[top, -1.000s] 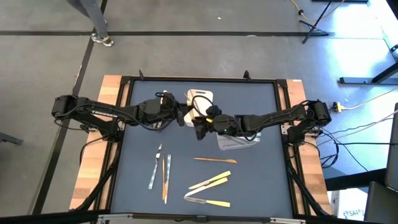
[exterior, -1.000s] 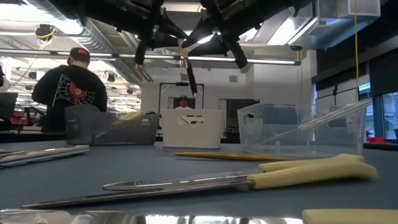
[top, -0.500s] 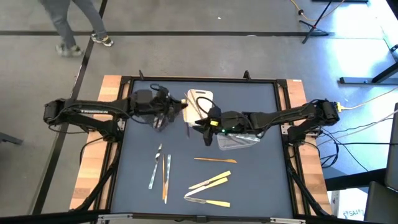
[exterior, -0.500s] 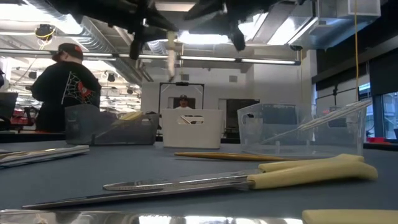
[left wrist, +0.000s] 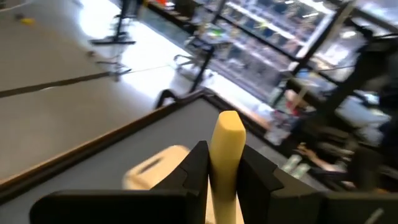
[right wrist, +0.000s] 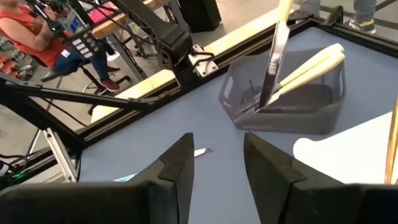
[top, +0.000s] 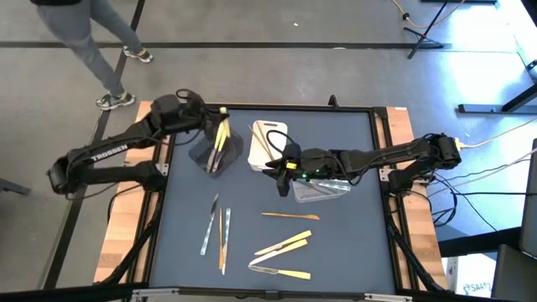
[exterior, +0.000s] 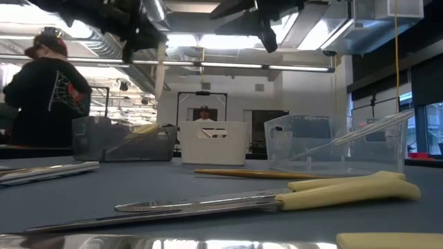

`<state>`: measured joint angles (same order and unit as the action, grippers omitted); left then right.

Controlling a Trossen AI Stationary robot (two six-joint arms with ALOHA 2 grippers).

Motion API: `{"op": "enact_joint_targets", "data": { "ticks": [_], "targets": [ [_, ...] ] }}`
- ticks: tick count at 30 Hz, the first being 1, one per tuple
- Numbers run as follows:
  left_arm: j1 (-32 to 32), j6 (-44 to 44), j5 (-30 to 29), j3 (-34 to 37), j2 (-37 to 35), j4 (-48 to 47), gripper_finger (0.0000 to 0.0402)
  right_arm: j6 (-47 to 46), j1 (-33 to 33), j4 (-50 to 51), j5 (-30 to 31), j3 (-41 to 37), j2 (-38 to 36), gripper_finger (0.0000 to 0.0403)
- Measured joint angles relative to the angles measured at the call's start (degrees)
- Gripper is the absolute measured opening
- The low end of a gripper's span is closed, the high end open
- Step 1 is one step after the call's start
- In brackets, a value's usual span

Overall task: Sort silverware by color (type)
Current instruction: Put the yellow knife into the black bin

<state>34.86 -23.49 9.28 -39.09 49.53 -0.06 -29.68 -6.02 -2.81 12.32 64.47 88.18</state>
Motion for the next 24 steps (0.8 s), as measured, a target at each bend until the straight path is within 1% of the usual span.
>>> {"op": "enact_joint_targets", "data": {
  "ticks": [5,10,16,20,24],
  "targets": [
    [7.56,2.76,4.16,0.00,-0.08,-5.14,0.0050,-0.01,0.00,0.00,0.00,0.00,0.04,0.0124],
    [12.02,5.58,6.54,-0.02,-0.08,-10.08,0.0050,-0.01,0.00,0.01,0.00,0.00,0.04,0.0124],
    [14.86,9.36,7.92,-0.02,-0.08,-16.52,0.0050,-0.01,0.00,0.01,0.02,0.00,0.04,0.0124],
    [15.14,12.26,7.97,-0.02,-0.08,-21.78,0.0051,-0.01,0.00,0.01,0.02,-0.02,0.07,0.0124],
    [15.14,13.54,7.61,-0.02,-0.06,-24.90,0.0051,0.00,0.00,0.01,0.03,-0.02,0.07,0.0124]
  ]
}}
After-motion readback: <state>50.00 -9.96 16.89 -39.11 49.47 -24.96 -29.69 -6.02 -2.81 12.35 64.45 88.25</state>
